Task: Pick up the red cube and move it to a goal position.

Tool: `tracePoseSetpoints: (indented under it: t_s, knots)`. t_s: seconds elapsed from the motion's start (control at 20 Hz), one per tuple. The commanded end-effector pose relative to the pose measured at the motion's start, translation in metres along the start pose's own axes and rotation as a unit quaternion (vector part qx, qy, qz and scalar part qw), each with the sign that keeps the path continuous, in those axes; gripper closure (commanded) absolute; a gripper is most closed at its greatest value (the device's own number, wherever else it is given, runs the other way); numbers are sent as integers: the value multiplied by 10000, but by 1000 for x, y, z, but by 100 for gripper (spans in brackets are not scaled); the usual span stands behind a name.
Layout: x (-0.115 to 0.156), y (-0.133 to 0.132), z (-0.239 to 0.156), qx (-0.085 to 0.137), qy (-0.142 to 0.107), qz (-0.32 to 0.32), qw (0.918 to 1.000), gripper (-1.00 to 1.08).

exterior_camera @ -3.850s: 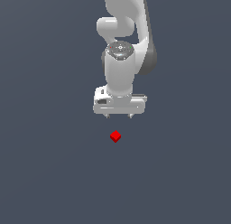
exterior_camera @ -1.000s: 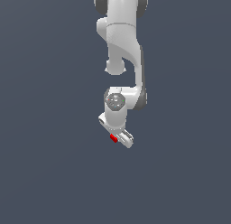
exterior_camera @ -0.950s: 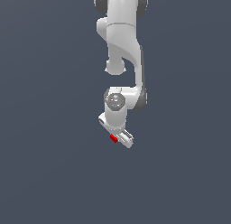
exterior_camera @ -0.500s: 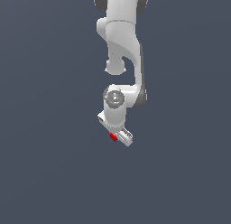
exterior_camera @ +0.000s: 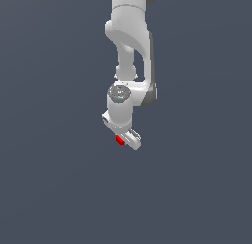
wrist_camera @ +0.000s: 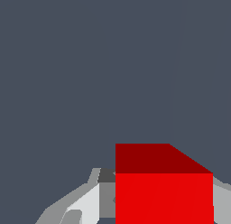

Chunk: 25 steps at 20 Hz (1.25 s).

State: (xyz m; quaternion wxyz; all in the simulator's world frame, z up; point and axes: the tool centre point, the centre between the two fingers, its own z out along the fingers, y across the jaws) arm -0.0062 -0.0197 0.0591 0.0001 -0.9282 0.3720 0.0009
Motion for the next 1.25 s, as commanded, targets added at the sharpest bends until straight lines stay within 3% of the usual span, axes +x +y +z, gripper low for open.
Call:
tracePoseSetpoints:
  t_s: [0.0,0.65,1.2]
  knots:
    - [-3,13,-14,6,4,2,10000,108]
    - [-21,82,-85,11,-1,3,10000,108]
    - [-25,102,-106,8,3,3,10000,108]
